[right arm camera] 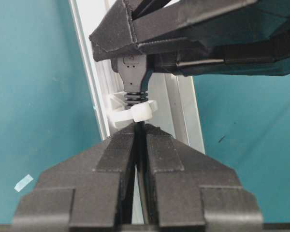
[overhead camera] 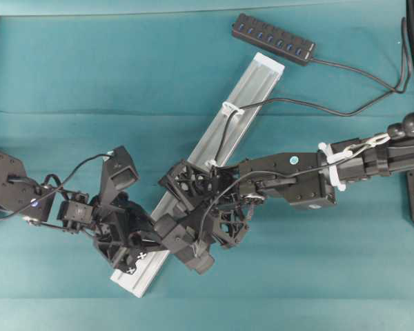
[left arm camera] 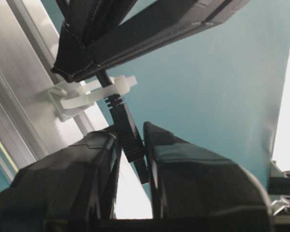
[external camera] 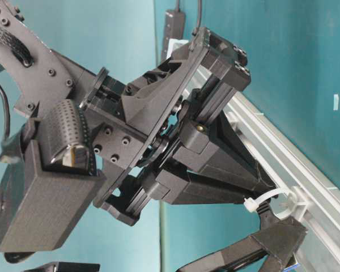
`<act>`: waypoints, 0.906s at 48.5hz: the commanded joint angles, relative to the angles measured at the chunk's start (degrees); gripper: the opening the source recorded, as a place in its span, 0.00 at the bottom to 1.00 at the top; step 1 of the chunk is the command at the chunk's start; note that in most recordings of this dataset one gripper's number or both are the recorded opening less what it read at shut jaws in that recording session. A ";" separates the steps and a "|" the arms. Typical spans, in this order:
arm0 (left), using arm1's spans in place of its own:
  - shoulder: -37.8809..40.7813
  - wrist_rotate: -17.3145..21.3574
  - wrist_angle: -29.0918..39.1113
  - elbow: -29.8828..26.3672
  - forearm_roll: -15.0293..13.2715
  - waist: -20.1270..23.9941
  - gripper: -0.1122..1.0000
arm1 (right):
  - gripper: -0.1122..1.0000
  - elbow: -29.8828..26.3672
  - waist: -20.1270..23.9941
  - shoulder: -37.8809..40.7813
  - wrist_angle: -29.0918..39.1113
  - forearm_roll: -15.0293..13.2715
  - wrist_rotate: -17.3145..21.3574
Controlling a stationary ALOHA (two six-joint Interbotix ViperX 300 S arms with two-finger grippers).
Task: Pass the USB cable through three rings with both arms.
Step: 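Reach the left gripper under the ring and grasp the plug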
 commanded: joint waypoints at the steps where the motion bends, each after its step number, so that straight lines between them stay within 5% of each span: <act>1: -0.70 0.18 -0.44 -1.23 0.09 -0.18 0.25 | 0.17 -0.35 -0.26 0.09 -0.53 0.18 0.62; 14: -0.88 -0.44 -0.35 -0.35 0.18 -0.26 0.25 | 0.17 -0.35 -0.26 0.00 -0.18 0.18 0.70; 23: -1.76 -4.66 -0.35 0.70 0.09 -0.70 0.23 | 0.19 -0.79 -0.26 0.00 -0.18 0.18 1.67; 38: -3.52 -6.77 -0.35 1.58 0.09 -3.16 0.21 | 0.89 -0.62 -0.26 -0.97 -1.14 -0.35 2.46; 44: -3.69 -7.56 -0.35 2.11 0.18 -3.78 0.21 | 0.91 -0.70 -0.26 -2.02 -1.85 -0.35 2.37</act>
